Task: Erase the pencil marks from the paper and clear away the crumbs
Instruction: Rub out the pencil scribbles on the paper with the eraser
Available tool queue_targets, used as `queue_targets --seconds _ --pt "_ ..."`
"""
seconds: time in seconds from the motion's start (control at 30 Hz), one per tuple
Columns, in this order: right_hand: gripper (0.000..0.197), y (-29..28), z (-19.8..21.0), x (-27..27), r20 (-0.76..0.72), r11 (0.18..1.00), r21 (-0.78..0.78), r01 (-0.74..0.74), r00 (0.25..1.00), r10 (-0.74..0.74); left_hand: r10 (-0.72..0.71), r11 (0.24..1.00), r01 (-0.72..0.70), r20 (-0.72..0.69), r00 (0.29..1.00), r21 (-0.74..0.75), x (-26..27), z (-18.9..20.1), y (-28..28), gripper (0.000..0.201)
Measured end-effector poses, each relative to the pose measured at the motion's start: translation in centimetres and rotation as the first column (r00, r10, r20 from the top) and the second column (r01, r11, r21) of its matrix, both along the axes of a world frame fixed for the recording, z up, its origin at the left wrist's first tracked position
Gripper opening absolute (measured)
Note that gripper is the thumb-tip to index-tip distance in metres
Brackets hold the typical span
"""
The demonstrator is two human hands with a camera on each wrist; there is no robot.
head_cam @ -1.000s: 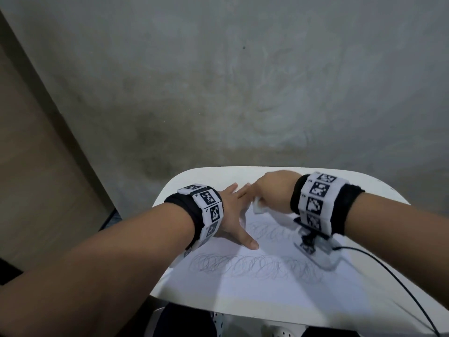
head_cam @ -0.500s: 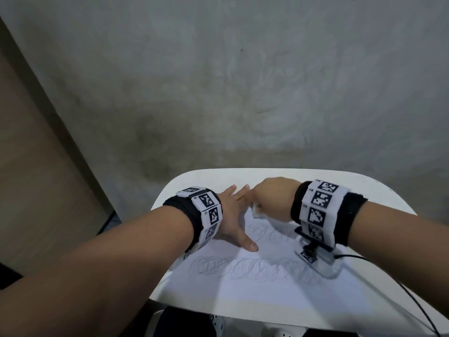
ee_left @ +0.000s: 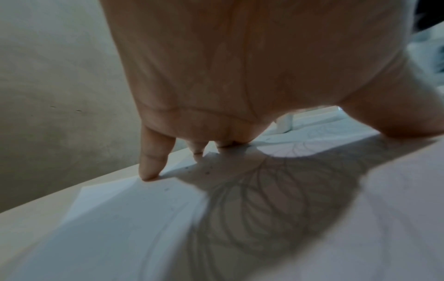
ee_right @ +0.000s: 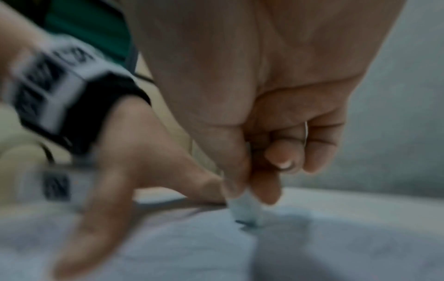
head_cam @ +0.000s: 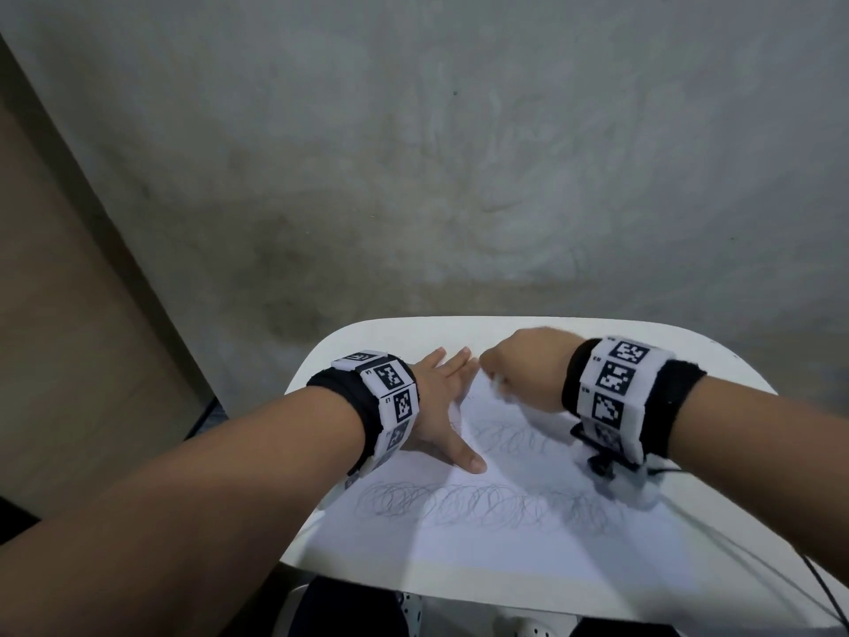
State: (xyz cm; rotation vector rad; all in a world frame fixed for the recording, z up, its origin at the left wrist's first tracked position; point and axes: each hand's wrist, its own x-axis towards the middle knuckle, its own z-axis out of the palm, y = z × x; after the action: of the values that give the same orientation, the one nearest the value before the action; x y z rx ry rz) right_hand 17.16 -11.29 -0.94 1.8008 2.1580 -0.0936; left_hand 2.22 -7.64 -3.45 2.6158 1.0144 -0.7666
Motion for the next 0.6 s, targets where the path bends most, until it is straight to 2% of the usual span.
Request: queue_targets --seconds 0.07,0.17,0.27,0.33,0.4,0.47,0.53,0.6 --pt "0.012 0.0 0.1 0.2 -0.038 0.999 -0.042 0.025 0.999 -0.027 -0.001 1.000 0.001 -0.001 1.000 0.004 0.1 0.0 0.0 0.126" --pt "0.011 0.8 1.3 1.7 0.046 0.991 -0.015 0.134 0.990 -0.133 0.019 1.000 -0.018 -0.023 1.000 0.018 0.0 -0.4 0.2 0.128" --pt "0.022 0.3 0.3 0.2 -0.001 0.999 -0.042 0.017 1.000 -0.017 0.006 1.000 -0.006 -0.007 1.000 0.009 0.0 -0.5 0.3 0.129" --pt "0.017 0.5 0.4 0.3 -0.025 0.996 -0.071 0.053 0.998 -0.055 0.000 1.000 0.000 -0.011 1.000 0.005 0.0 -0.5 0.3 0.129" --pt "0.007 1.0 1.3 1.3 0.035 0.991 -0.045 0.126 0.992 -0.125 0.008 1.000 -0.008 -0.023 1.000 0.021 -0.1 -0.5 0.3 0.128" --pt "0.011 0.9 1.0 1.0 0.074 0.995 -0.020 0.093 0.993 -0.091 0.006 1.000 -0.006 -0.020 1.000 0.021 -0.1 -0.4 0.2 0.128" --pt "0.016 0.3 0.3 0.0 0.008 0.999 -0.051 -0.002 1.000 0.002 -0.006 1.000 0.006 -0.014 1.000 0.011 0.0 -0.3 0.2 0.129" --pt "0.020 0.4 0.6 0.2 -0.040 0.993 -0.099 0.057 0.997 -0.061 0.000 1.000 0.000 -0.022 1.000 -0.001 0.1 -0.3 0.3 0.129"
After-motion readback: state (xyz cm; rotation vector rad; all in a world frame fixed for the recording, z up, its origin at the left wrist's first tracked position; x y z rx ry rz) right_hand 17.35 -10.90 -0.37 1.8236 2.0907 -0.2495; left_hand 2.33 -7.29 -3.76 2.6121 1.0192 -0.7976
